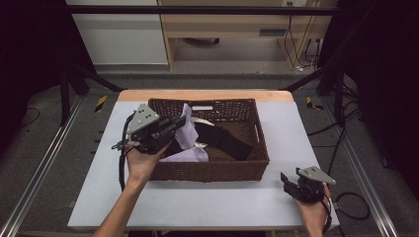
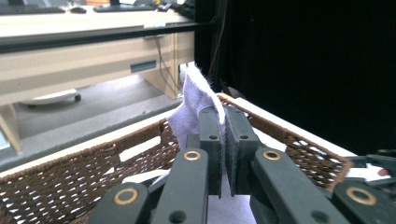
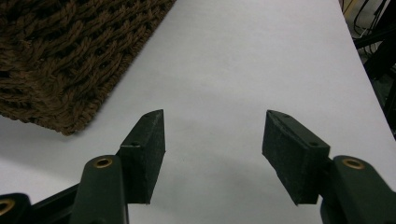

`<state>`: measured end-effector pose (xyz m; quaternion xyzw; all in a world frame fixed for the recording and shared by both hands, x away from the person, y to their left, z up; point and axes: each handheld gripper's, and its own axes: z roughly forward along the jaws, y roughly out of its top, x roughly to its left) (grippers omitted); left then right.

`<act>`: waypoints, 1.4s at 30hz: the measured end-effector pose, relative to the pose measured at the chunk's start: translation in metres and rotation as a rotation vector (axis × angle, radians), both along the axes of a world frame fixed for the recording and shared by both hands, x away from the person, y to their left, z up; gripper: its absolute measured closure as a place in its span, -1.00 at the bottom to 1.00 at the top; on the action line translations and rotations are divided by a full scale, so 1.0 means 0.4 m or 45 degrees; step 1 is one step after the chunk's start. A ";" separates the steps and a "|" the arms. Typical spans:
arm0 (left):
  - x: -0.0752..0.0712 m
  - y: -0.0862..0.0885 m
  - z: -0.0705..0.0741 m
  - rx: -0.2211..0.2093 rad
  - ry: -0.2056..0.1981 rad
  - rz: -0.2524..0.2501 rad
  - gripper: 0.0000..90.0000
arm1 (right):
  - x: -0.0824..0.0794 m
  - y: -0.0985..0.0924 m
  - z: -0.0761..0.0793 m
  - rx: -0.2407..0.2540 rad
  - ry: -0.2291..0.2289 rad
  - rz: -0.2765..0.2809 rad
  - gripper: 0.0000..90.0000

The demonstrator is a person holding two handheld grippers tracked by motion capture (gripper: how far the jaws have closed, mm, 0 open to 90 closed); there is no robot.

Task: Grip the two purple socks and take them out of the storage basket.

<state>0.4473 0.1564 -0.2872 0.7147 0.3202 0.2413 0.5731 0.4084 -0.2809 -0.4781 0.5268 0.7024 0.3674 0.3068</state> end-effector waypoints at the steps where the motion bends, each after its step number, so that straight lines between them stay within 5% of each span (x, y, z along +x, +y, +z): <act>1: -0.013 0.003 0.005 0.000 -0.011 -0.008 0.89 | 0.000 0.000 0.000 0.000 0.000 -0.001 -0.13; 9: -0.087 0.013 0.005 0.022 -0.035 -0.061 0.89 | -0.005 0.000 0.002 -0.003 -0.008 0.007 -0.13; 22: -0.178 -0.005 -0.050 0.062 -0.039 -0.179 0.89 | -0.007 0.001 0.000 -0.001 -0.002 0.005 -0.12; 36: -0.225 -0.027 -0.168 0.176 0.082 -0.251 0.89 | -0.010 0.006 0.000 -0.001 -0.001 0.010 -0.12; 42: -0.218 -0.042 -0.229 0.241 0.154 -0.252 0.89 | -0.009 0.008 -0.003 0.006 0.004 0.024 -0.13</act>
